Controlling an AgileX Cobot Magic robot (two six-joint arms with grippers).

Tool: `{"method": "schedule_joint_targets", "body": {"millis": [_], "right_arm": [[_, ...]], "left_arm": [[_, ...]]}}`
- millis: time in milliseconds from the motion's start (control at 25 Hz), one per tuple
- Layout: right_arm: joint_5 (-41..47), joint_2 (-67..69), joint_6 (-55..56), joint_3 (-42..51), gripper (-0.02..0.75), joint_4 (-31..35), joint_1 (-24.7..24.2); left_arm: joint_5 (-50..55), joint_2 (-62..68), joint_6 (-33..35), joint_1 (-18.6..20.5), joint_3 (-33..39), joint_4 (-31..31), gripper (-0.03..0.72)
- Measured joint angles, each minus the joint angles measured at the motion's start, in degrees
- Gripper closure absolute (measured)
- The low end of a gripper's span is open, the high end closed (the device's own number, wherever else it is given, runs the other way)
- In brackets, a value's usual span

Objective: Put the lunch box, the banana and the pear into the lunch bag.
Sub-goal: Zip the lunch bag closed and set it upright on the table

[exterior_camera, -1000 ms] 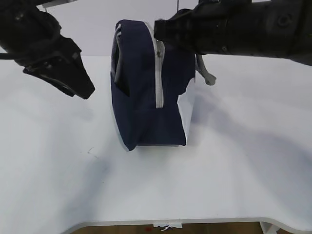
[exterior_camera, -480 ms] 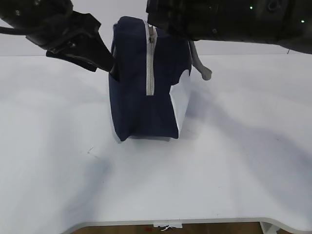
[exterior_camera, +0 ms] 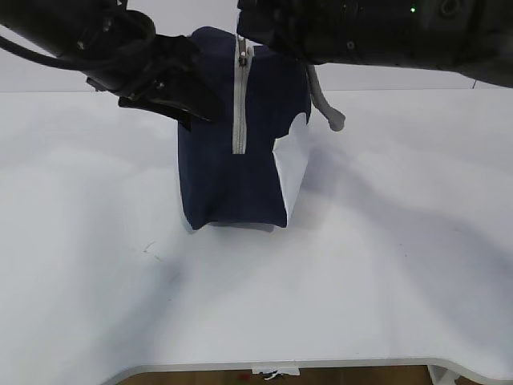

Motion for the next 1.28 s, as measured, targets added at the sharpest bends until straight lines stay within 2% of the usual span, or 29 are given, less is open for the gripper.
{"method": "schedule_joint_targets", "body": {"millis": [240,280,360,400,520,760,1280], "right_arm": [[-0.43,0.0,0.58,0.0,0.749,-0.12,0.0],[-0.56,0.0,0.57,0.0,0.749,-0.12,0.0],[-0.56,0.12,0.57,0.0,0.749,-0.42,0.0],[-0.56,0.2,0.7,0.0,0.749,-0.97,0.0],[-1.16,0.52,0.72,0.0,0.749,-2.76,0.0],[-1.81,0.52,0.82,-0.41,0.749,-6.68,0.07],[5.97,0.61,0.82,-1.4,0.749,-13.96,0.22]], "left_arm": [[-2.17,2.06,2.37,0.0,0.0,-2.48,0.391],[-2.17,2.15,2.88,0.0,0.0,-2.48,0.421],[-2.04,2.15,4.64,0.0,0.0,-1.77,0.531],[-1.46,2.15,5.67,0.0,0.0,-0.97,0.61],[1.62,2.15,9.31,0.0,0.0,2.79,0.683],[6.88,2.15,11.8,0.0,0.0,12.75,0.69],[13.05,-0.89,12.18,0.0,-0.18,20.21,0.691]]}}
